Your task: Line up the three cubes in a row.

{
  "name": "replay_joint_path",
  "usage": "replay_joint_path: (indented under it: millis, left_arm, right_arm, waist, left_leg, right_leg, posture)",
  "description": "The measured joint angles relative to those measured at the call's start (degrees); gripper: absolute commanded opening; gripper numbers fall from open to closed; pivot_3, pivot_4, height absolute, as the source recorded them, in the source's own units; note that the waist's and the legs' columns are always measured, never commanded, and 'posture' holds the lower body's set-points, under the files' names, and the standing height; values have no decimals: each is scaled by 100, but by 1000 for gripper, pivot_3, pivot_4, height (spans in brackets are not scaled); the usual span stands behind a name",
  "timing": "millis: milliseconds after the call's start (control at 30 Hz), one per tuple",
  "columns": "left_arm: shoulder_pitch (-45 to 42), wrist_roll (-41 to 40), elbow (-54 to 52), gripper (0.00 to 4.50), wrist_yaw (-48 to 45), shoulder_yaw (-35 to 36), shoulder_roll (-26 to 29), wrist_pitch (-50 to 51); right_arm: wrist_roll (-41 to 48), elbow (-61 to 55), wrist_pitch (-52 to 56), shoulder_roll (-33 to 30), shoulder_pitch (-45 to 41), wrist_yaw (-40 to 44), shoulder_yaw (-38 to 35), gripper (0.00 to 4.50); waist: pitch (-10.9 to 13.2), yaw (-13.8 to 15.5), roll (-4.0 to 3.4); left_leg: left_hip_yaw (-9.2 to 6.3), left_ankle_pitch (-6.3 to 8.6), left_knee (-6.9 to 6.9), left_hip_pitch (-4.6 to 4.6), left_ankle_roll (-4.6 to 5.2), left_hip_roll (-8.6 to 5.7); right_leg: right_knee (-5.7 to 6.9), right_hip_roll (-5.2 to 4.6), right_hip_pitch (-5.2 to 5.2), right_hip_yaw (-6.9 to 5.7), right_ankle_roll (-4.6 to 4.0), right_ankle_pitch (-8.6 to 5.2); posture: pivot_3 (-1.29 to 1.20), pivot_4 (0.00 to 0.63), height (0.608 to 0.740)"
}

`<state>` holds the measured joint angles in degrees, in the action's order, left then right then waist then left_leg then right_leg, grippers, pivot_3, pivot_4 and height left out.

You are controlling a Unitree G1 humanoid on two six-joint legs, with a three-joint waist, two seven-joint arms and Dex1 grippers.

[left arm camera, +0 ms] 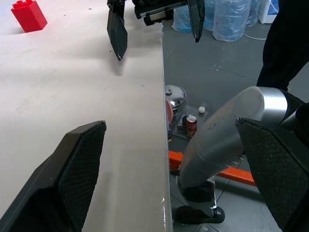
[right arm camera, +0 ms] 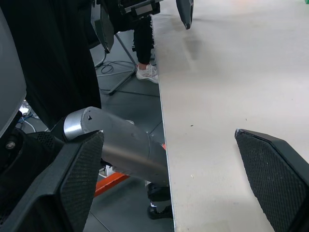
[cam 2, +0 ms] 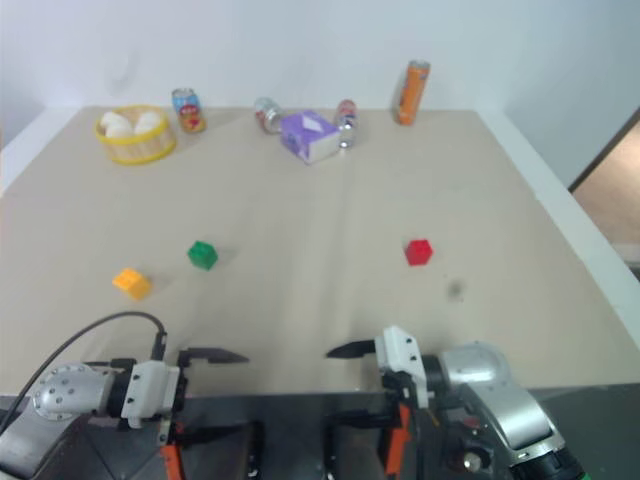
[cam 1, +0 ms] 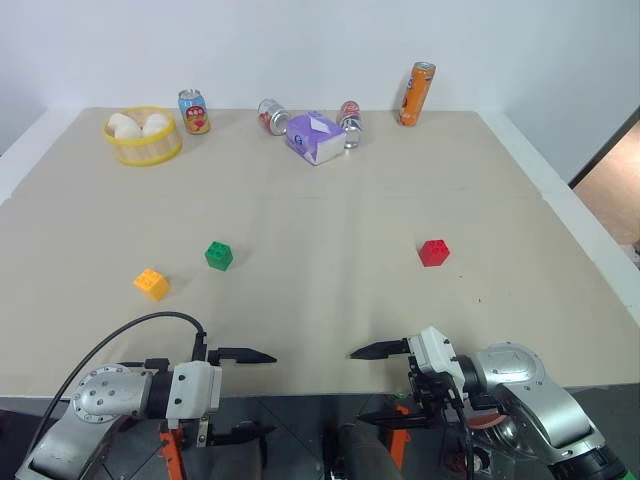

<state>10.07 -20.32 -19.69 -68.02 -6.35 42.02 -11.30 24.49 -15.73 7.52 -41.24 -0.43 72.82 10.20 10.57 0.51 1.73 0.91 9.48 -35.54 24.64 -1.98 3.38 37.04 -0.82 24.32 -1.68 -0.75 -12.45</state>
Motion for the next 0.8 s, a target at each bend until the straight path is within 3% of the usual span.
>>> replay_joint_path:
  millis: [133, 333, 400, 567, 700, 800]
  left_arm:
    - [-244, -23, 97, 4453, 84, 1, -127, 90]
    - [-1733, -534, 273, 4453, 1002, 282, -611, 1347]
    - [-2315, -664, 350, 4453, 1528, 294, -1107, 1821]
    - [-2833, -468, 657, 4453, 2316, 81, -2072, 2147]
    - [-3290, -105, 1148, 4453, 2653, -360, -2809, 2106]
    - [-3455, 130, 1489, 4453, 2608, -636, -3034, 1931]
  right_arm:
    - [216, -87, 210, 87, 48, -260, -185, 4500]
    - [713, -202, 807, 1081, -562, -2021, -1057, 4500]
    - [481, -80, 852, 1661, -1118, -3181, -1365, 4500]
    - [-427, 124, 863, 2022, -1483, -4895, -1718, 4500]
    - [-789, 526, 1145, 2169, -1763, -5592, -1756, 4500]
    - [-907, 800, 1299, 2155, -1866, -5744, -1784, 4500]
  waist:
    - [-1, 2, 0]
    - [-1, -4, 1]
    - [-2, -7, 0]
    - [-10, 13, 5]
    - [-10, -1, 5]
    - [-10, -19, 4]
  left_leg:
    - [-1, -1, -4, 1, 1, 0]
    - [-4, -4, -22, -4, 5, 2]
    - [-3, -9, -34, -1, 11, 0]
    - [15, -5, -27, 3, 21, -15]
    - [56, 5, -29, 1, 39, -19]
    - [68, 7, -29, -10, 44, -17]
  right_leg:
    - [2, 1, -2, -1, 2, 1]
    - [10, 11, -9, 8, 26, 22]
    - [10, 23, -9, 24, 38, 39]
    - [9, 34, -8, 75, 74, 49]
    - [9, 38, 3, 122, 92, 58]
    - [10, 44, 3, 138, 93, 60]
  posture:
    - [0, 150, 740]
    - [0, 150, 740]
    - [0, 150, 740]
    - [0, 150, 740]
    - [0, 150, 740]
    - [0, 150, 740]
